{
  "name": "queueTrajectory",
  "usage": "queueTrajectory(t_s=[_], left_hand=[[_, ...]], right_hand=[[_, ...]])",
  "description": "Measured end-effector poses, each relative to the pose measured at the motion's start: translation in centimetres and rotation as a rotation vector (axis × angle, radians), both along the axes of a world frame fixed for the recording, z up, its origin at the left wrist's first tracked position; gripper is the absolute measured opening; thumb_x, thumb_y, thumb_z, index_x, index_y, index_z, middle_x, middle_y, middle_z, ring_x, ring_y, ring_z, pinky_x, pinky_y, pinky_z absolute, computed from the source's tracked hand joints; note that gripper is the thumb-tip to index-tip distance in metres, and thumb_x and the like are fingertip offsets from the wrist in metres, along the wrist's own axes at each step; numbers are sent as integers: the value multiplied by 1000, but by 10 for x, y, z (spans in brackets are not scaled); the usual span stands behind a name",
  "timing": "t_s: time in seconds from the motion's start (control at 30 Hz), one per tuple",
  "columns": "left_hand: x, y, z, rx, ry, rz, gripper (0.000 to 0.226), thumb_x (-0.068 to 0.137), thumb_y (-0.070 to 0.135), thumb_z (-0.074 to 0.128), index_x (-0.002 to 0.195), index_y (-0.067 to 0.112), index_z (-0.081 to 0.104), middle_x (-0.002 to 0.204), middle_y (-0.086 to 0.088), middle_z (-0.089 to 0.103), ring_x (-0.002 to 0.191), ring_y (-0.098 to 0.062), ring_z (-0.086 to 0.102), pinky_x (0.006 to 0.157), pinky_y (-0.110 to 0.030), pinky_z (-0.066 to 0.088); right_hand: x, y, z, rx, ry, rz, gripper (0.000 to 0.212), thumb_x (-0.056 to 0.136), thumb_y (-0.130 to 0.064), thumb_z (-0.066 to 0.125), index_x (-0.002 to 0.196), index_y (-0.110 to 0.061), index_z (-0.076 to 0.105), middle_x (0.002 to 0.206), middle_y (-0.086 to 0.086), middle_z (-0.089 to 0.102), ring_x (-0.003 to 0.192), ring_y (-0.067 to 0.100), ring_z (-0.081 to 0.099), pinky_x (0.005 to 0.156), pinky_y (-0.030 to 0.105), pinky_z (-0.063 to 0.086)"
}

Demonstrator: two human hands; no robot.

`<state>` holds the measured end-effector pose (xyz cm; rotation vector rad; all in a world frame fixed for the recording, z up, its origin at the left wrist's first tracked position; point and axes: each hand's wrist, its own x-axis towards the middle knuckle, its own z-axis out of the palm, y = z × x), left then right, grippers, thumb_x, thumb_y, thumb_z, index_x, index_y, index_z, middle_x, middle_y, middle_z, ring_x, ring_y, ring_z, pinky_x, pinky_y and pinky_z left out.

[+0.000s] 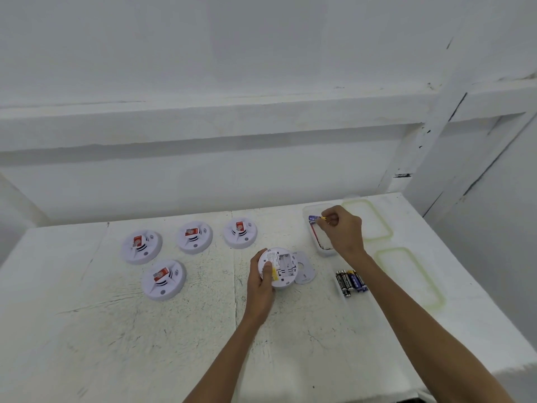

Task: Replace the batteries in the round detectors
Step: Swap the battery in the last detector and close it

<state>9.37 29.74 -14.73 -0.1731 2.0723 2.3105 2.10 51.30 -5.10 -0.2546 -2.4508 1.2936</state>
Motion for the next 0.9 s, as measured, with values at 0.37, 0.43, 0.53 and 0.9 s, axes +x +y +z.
queueTrajectory(t_s=[0.37,0.43,0.53,0.9], left_hand=[[2,1,3,-21,16,11,32,110,31,45,142,35,49,137,4,62,124,-14,63,99,-36,58],[2,1,2,-21,25,18,33,111,30,45,143,32,49,138,4,62,123,-14,64,99,-36,58],[2,1,2,-23,33,21,35,111,29,44,146,29,47,138,2,62,122,-14,64,97,-32,58],[2,2,-2,-27,19,83,34,113,28,39,146,28,48,136,2,63,121,-14,65,97,-35,59]], right_hand=[[55,-51,-13,-119,-79,177,19,86,-21,78,104,-19,72,83,-6,73,73,9,68,70,20,58],[60,-57,-20,-54,-99,213,15,85,-21,79,97,-18,71,82,-7,72,71,5,67,67,16,55],[64,-64,-24,91,-106,258,11,87,-23,76,94,-18,71,80,-8,70,68,4,64,63,14,52],[58,-83,-48,643,37,349,16,95,-21,62,93,-7,70,93,6,58,79,20,55,56,27,42]])
